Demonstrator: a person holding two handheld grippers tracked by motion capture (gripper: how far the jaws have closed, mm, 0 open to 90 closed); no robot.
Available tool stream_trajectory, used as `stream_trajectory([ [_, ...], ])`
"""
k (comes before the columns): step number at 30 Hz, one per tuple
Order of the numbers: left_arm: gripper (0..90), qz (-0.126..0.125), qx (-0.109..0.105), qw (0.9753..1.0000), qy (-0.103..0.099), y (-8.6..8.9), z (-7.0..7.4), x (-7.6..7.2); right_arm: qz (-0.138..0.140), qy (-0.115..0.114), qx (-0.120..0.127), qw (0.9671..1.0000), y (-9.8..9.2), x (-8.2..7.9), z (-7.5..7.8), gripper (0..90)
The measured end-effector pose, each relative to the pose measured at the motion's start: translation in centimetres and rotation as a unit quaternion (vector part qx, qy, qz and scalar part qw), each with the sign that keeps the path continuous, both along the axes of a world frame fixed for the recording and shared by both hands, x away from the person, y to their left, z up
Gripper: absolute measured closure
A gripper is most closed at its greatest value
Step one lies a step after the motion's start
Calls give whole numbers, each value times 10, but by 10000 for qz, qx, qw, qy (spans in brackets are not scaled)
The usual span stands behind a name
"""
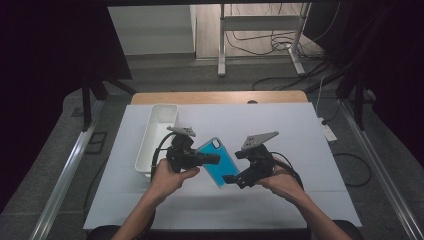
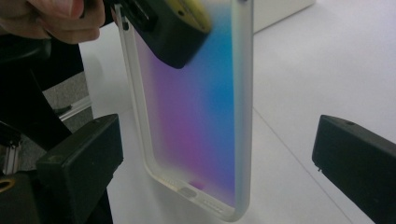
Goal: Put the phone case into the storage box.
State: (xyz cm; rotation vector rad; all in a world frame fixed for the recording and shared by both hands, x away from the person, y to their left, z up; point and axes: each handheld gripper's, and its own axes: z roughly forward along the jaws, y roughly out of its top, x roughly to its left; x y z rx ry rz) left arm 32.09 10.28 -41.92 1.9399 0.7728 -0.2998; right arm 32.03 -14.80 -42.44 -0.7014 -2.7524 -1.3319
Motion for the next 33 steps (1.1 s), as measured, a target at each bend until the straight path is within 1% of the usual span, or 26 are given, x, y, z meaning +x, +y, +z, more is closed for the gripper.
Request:
stream_trajectory([
  [2, 852, -48, -15, 10000, -19, 0, 0, 0, -15, 56, -29, 10000, 2, -1, -1, 16],
  [4, 853, -96, -13, 9999, -33, -1, 1, -1, 45, 182, -89, 9998, 4, -2, -1, 17],
  [6, 852, -170, 14, 9998, -81, -3, 1, -2, 93, 247, -112, 9996, 6, -3, -2, 40],
  [7, 852, -170, 14, 9998, -81, -3, 1, -2, 126, 247, -134, 9995, 7, -4, -2, 76],
  [9, 852, -282, 24, 9995, -122, -5, 2, -3, 192, 202, -217, 9994, 7, -4, -2, 159],
  [10, 852, -282, 24, 9995, -122, -5, 2, -3, 213, 248, -220, 9992, 8, -5, -2, 197],
  [11, 852, -304, 28, 9995, -124, -6, 2, -4, 213, 248, -220, 9992, 8, -5, -2, 197],
  [14, 852, -413, 40, 9990, -193, -8, 2, -5, 368, 262, -184, 9988, 7, -5, -1, 347],
  [16, 852, -438, 40, 9988, -212, -8, 3, -5, 451, 295, -137, 9985, 7, -5, -1, 425],
  [17, 852, -482, 20, 9986, -239, -8, 3, -5, 451, 295, -137, 9985, 7, -5, -1, 425],
  [18, 852, -507, 0, 9984, -257, -8, 3, -5, 502, 324, -98, 9982, 6, -5, -1, 461],
  [21, 852, -581, -48, 9979, -285, -8, 4, -6, 621, 516, 33, 9967, 4, -3, -2, 567],
  [22, 852, -607, -56, 9977, -288, -9, 4, -6, 695, 606, 123, 9957, 3, -1, -2, 610],
  [25, 851, -686, -93, 9972, -288, -10, 3, -6, 809, 747, 259, 9936, 1, 0, -3, 658],
  [28, 847, -768, -173, 9964, -299, -9, 3, -6, 933, 812, 317, 9918, 0, 1, -3, 705],
  [29, 841, -784, -242, 9962, -294, -9, 2, -6, 970, 842, 351, 9911, 0, 2, -4, 726],
  [32, 771, -814, -272, 9958, -310, -8, 2, -6, 1116, 953, 466, 9881, -3, 3, -3, 828],
  [33, 750, -790, -302, 9957, -387, -8, 2, -6, 1155, 969, 516, 9872, -3, 3, -3, 850],
])
